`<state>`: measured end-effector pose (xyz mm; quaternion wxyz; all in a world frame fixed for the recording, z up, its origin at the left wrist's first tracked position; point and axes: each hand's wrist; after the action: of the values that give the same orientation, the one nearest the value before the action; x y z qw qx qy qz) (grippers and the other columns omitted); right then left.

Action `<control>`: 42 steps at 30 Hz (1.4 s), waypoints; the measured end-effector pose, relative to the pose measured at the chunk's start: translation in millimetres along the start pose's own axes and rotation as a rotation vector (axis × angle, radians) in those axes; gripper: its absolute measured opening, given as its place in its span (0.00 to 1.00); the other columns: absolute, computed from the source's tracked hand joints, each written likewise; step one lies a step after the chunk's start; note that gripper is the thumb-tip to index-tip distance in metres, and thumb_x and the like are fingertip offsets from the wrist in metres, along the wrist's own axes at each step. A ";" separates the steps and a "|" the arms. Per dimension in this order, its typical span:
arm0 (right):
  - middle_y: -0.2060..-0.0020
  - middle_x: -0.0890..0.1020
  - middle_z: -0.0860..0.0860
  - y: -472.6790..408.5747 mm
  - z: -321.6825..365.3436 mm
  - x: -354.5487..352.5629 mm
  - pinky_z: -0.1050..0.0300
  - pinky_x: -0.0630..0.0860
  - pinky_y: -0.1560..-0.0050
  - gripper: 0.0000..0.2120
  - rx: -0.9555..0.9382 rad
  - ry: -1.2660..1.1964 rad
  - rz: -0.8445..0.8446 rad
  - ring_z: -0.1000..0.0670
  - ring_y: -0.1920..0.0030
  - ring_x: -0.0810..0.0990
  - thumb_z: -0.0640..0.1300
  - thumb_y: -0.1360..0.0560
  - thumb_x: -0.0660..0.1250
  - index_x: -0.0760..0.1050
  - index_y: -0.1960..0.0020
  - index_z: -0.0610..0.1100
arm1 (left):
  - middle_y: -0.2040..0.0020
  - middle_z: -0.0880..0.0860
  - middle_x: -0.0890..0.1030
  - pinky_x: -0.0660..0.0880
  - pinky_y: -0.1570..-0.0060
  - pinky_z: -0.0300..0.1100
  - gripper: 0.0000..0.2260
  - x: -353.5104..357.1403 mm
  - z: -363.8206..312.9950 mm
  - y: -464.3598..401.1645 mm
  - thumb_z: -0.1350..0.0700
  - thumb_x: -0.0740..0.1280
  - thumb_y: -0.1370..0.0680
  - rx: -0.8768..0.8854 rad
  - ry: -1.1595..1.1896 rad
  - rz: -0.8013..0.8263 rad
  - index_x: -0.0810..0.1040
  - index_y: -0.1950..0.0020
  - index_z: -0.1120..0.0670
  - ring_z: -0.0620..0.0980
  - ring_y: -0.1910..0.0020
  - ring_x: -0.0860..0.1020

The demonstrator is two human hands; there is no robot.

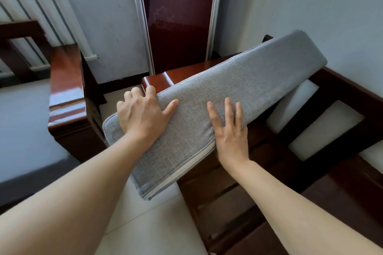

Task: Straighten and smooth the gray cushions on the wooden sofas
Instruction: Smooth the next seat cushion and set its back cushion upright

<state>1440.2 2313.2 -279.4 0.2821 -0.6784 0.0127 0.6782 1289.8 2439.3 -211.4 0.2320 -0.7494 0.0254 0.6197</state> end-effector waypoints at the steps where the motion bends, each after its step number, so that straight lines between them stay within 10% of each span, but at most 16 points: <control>1: 0.25 0.55 0.35 9.7 -3.3 2.7 0.29 0.73 0.46 0.50 0.009 -0.006 -0.004 0.29 0.26 0.52 0.34 0.34 0.74 0.49 0.23 0.52 | 0.48 0.58 0.74 0.65 0.52 0.50 0.30 1.2 -3.1 10.0 0.29 0.53 0.27 0.000 -0.012 -0.013 0.73 0.42 0.54 0.57 0.48 0.72; 10: 0.28 0.25 0.45 64.4 -23.9 33.0 0.37 0.73 0.41 0.54 0.093 -0.148 0.226 0.36 0.28 0.27 0.36 0.26 0.68 0.26 0.29 0.63 | 0.47 0.60 0.71 0.64 0.53 0.51 0.28 38.0 -15.1 69.9 0.32 0.58 0.27 0.054 -0.051 -0.057 0.73 0.45 0.56 0.59 0.48 0.68; 17: 0.25 0.32 0.45 100.5 -25.4 57.2 0.32 0.73 0.49 0.55 0.136 -0.207 0.101 0.36 0.26 0.32 0.36 0.29 0.71 0.32 0.26 0.62 | 0.39 0.60 0.69 0.58 0.38 0.64 0.42 60.9 -22.3 120.9 0.30 0.64 0.36 0.183 -0.061 -0.097 0.63 0.32 0.57 0.61 0.40 0.65; 23: 0.26 0.29 0.45 125.1 -34.6 59.9 0.27 0.69 0.44 0.57 0.188 -0.257 0.152 0.39 0.27 0.28 0.42 0.30 0.74 0.28 0.27 0.62 | 0.24 0.58 0.57 0.48 0.34 0.67 0.51 84.1 -43.1 177.3 0.34 0.77 0.46 0.712 -0.157 0.017 0.67 0.28 0.53 0.58 0.26 0.54; 31: 0.25 0.30 0.47 140.0 -56.4 53.7 0.44 0.79 0.49 0.57 0.125 -0.175 0.187 0.38 0.25 0.33 0.39 0.30 0.72 0.28 0.27 0.62 | 0.23 0.51 0.37 0.28 0.33 0.57 0.60 94.5 -47.3 199.9 0.41 0.74 0.40 0.681 -0.314 0.195 0.37 0.23 0.55 0.51 0.25 0.35; 36: 0.24 0.37 0.41 151.5 -75.1 59.0 0.32 0.48 0.29 0.61 0.071 -0.022 0.170 0.33 0.25 0.42 0.47 0.36 0.79 0.34 0.24 0.55 | 0.26 0.53 0.26 0.21 0.37 0.57 0.58 103.9 -52.7 219.1 0.42 0.71 0.35 0.696 -0.300 0.210 0.27 0.27 0.56 0.51 0.28 0.27; 42: 0.28 0.27 0.43 162.6 -90.5 57.8 0.35 0.41 0.27 0.68 -0.030 -0.098 0.295 0.40 0.26 0.28 0.55 0.42 0.81 0.28 0.26 0.56 | 0.22 0.55 0.38 0.29 0.31 0.57 0.59 117.1 -57.8 234.5 0.45 0.74 0.41 0.755 -0.358 0.179 0.39 0.23 0.59 0.53 0.24 0.38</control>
<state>1462.4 2161.4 -399.6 0.1695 -0.6395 0.0885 0.7447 1293.5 2237.6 -388.4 0.4362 -0.4871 0.2749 0.7049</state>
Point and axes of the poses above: each hand's wrist, its own y-axis away from the middle knuckle, its own x-axis out of the palm, z = x × y
